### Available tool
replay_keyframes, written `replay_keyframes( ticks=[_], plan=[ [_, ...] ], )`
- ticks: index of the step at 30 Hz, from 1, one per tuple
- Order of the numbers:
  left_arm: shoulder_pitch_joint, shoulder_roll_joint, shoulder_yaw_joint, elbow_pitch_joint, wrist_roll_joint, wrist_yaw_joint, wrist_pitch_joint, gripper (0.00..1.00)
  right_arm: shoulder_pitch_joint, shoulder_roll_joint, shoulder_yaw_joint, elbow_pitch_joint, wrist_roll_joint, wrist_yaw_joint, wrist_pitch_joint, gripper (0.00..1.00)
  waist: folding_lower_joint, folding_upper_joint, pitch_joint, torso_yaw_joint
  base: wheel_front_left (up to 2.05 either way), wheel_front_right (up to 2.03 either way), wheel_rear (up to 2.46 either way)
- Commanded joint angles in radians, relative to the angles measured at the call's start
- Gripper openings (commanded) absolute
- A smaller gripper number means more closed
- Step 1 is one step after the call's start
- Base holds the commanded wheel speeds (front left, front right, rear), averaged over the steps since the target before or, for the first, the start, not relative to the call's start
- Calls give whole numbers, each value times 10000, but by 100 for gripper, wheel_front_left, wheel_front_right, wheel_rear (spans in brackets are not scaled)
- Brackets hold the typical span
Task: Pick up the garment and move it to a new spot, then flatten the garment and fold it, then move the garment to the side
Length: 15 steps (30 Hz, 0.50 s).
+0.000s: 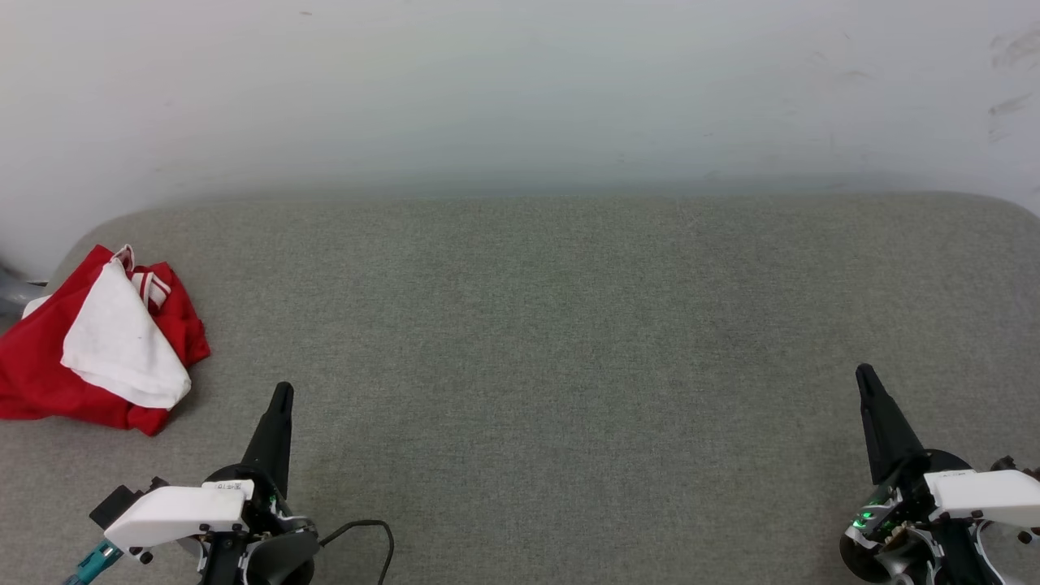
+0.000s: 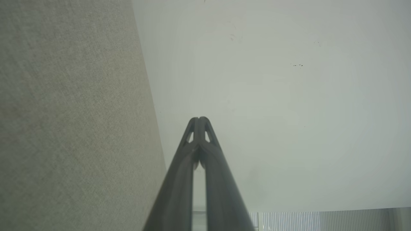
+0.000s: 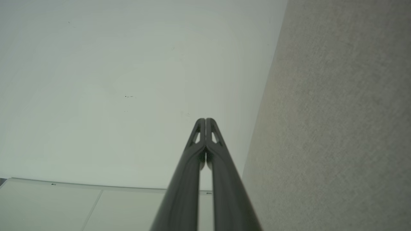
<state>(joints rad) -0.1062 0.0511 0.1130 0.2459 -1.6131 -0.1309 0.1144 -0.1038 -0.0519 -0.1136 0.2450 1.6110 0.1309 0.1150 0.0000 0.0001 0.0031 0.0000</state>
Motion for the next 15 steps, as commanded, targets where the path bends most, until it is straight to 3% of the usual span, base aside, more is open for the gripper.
replay_keyframes(
  ticks=[1, 15],
  plan=[
    [-73, -21, 25, -16, 42, -18, -5, 0, -141, 50, 2, 5, 23, -5, -13, 0, 0, -1, 0, 0, 0, 0, 0],
    [-73, -21, 25, -16, 42, -18, -5, 0, -142, 50, 2, 5, 23, -5, -15, 0, 0, -1, 0, 0, 0, 0, 0]
  ],
)
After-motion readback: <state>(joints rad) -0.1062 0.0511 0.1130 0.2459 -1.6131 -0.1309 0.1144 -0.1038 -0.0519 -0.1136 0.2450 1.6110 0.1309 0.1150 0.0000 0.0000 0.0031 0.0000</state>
